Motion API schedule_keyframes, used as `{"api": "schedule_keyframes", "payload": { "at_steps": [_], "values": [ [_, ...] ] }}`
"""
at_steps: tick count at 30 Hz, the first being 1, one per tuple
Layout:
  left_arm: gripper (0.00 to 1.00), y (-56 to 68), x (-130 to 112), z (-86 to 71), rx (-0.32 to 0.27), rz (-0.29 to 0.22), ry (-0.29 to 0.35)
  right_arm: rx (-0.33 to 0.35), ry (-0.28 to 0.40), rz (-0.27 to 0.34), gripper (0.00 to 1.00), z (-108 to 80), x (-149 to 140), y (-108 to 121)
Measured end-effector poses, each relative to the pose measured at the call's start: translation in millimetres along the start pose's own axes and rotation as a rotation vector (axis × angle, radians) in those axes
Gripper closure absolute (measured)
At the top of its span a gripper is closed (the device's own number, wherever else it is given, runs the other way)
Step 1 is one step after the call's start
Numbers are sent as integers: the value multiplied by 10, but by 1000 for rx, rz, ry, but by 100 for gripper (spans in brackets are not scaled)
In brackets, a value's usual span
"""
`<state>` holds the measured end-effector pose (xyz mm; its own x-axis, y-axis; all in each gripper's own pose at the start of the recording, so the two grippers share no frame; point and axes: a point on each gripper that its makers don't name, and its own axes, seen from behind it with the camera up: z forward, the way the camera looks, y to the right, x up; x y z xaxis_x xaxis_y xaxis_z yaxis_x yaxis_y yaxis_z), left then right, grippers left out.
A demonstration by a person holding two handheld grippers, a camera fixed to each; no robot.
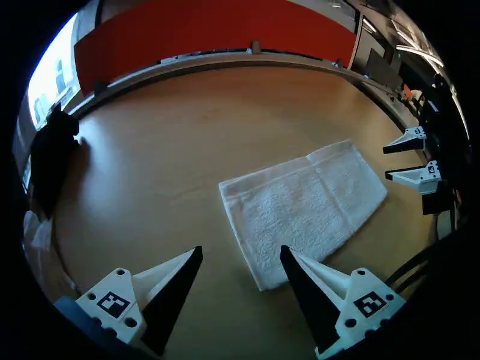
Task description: Fold towel
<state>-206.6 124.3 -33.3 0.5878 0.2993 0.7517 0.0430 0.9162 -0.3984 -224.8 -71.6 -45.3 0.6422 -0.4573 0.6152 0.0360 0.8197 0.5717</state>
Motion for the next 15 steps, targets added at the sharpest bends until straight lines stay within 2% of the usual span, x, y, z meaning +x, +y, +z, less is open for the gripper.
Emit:
{"api": "schedule_keyframes", "payload": {
  "at_steps": [9, 15],
  "values": [
    [4, 75, -192, -143, 9, -17, 4, -4, 6, 5, 11, -124, -100, -84],
    [4, 81, -260, -199, 17, -44, 19, -1, 10, 4, 11, -144, -123, -113]
  ]
}}
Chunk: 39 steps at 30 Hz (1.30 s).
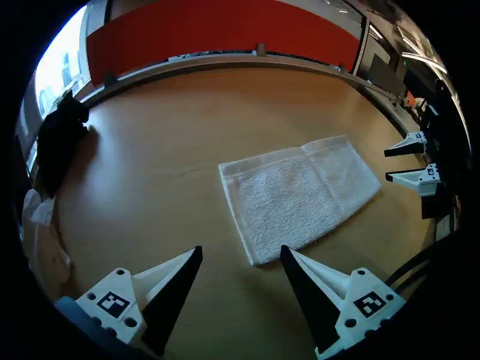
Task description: Fold towel
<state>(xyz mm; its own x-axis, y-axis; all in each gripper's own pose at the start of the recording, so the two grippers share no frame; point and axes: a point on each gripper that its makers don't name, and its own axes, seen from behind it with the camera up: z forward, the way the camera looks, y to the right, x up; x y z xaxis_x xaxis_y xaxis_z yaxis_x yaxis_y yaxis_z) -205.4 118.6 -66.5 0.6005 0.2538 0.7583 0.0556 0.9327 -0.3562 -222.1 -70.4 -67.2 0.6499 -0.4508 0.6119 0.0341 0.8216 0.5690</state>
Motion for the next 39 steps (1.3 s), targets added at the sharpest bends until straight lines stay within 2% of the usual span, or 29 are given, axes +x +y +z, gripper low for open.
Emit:
{"api": "schedule_keyframes", "payload": {
  "at_steps": [8, 15, 27, 39],
  "values": [
    [4, -46, -69, -114, 22, -29, 38, 17, 2, -14, 11, 25, -20, -23],
    [4, -109, -120, -269, 49, -56, 97, 34, -11, -35, 11, 63, -74, -61],
    [4, -270, -174, -536, 117, -83, 183, 59, -33, -74, 11, 116, -139, -119],
    [4, -349, -293, -706, 146, -103, 236, 86, -52, -98, 11, 123, -169, -163]
  ]
}}
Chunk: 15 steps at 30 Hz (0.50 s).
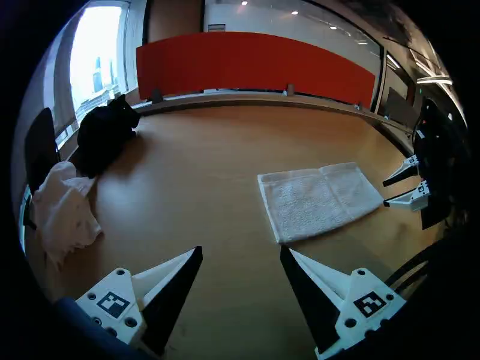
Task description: Fold towel
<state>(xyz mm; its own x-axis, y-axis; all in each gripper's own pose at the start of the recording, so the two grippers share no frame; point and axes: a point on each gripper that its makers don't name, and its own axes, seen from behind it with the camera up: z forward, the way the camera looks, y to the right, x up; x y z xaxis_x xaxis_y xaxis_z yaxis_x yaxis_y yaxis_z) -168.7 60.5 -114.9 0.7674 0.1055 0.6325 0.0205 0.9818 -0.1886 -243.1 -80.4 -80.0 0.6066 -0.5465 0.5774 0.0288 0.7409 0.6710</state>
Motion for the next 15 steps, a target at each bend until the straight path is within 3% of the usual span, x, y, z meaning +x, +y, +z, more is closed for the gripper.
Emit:
{"api": "schedule_keyframes", "payload": {
  "at_steps": [15],
  "values": [
    [4, -68, -73, -125, 37, -29, 79, 26, -23, -48, 11, 19, -38, -17]
  ]
}}
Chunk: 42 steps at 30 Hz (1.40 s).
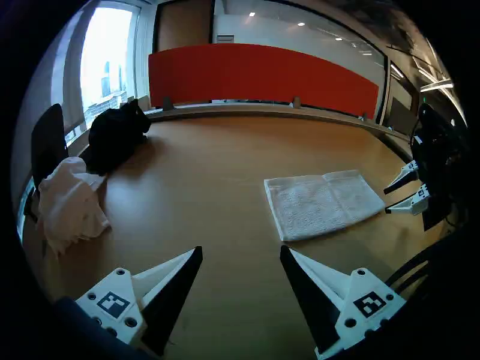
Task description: Fold towel
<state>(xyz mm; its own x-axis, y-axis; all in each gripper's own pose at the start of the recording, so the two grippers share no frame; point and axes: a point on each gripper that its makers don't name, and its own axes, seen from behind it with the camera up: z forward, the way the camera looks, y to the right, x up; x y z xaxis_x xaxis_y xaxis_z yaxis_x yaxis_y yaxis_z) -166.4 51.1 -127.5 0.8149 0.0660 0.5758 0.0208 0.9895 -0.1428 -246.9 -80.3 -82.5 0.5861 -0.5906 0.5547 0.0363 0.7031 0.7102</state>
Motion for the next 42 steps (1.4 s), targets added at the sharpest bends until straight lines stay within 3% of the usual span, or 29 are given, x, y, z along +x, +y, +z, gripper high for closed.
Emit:
{"api": "schedule_keyframes", "payload": {
  "at_steps": [15, 23, 30, 35, 39, 42],
  "values": [
    [4, -84, -35, -62, 29, -7, 38, 35, -39, -46, 16, 13, -85, 0],
    [4, -117, -71, -126, 33, 7, 50, 59, -50, -50, 34, 51, -99, -34],
    [4, -134, -129, -166, 34, 8, 42, 76, -65, -58, 55, 96, -117, -63],
    [4, -152, -127, -181, 35, 11, 42, 71, -67, -57, 70, 112, -117, -60],
    [4, -155, -111, -189, 32, 12, 44, 67, -66, -46, 77, 102, -119, -59],
    [4, -144, -108, -190, 27, 14, 45, 63, -66, -35, 88, 94, -124, -60]
  ]
}}
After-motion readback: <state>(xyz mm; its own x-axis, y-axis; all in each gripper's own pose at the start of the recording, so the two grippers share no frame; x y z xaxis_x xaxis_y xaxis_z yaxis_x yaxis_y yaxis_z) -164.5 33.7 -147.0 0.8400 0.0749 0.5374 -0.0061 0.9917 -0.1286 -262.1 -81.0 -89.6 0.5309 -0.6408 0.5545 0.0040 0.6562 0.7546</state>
